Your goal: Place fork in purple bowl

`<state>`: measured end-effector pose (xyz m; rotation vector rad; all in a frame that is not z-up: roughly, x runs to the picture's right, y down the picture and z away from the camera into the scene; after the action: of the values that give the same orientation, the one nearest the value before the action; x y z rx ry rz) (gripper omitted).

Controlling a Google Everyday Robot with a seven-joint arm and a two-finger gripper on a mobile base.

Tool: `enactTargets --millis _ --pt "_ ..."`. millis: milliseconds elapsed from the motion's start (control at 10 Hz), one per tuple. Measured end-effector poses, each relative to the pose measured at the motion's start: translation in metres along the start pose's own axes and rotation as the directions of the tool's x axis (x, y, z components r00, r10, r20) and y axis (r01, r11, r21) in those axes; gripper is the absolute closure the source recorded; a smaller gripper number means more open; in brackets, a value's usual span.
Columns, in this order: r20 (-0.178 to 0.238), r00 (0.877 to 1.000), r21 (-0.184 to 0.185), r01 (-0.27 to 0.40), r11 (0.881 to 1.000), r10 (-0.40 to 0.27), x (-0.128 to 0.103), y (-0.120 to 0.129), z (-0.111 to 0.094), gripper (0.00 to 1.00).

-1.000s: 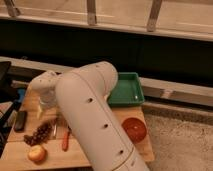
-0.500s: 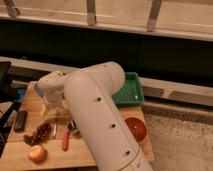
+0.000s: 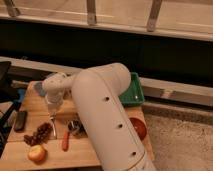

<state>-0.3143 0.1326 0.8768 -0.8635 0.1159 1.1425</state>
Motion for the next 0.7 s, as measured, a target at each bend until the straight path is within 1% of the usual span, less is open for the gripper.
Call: enactTargets --millis 100,200,300,500,600,700 --pt "-0.004 1.000 -0.001 0.003 1.000 -0.003 0.000 0.001 0.002 0.95" --pt "-0.006 1.000 -0.001 0.003 1.000 -0.003 0.000 0.001 0.002 0.99" --pt "-0.011 1.000 -0.001 0.004 1.000 -0.004 0.001 0.001 0.003 1.00" --pt "-0.012 1.000 0.002 0.007 1.000 -0.007 0.003 0.001 0.003 1.00" --pt "0.000 1.000 0.009 0.011 1.000 -0.011 0.002 0.002 -0.004 0.95" --pt "0.015 1.000 0.020 0.017 1.000 -0.017 0.001 0.004 -0.014 0.86"
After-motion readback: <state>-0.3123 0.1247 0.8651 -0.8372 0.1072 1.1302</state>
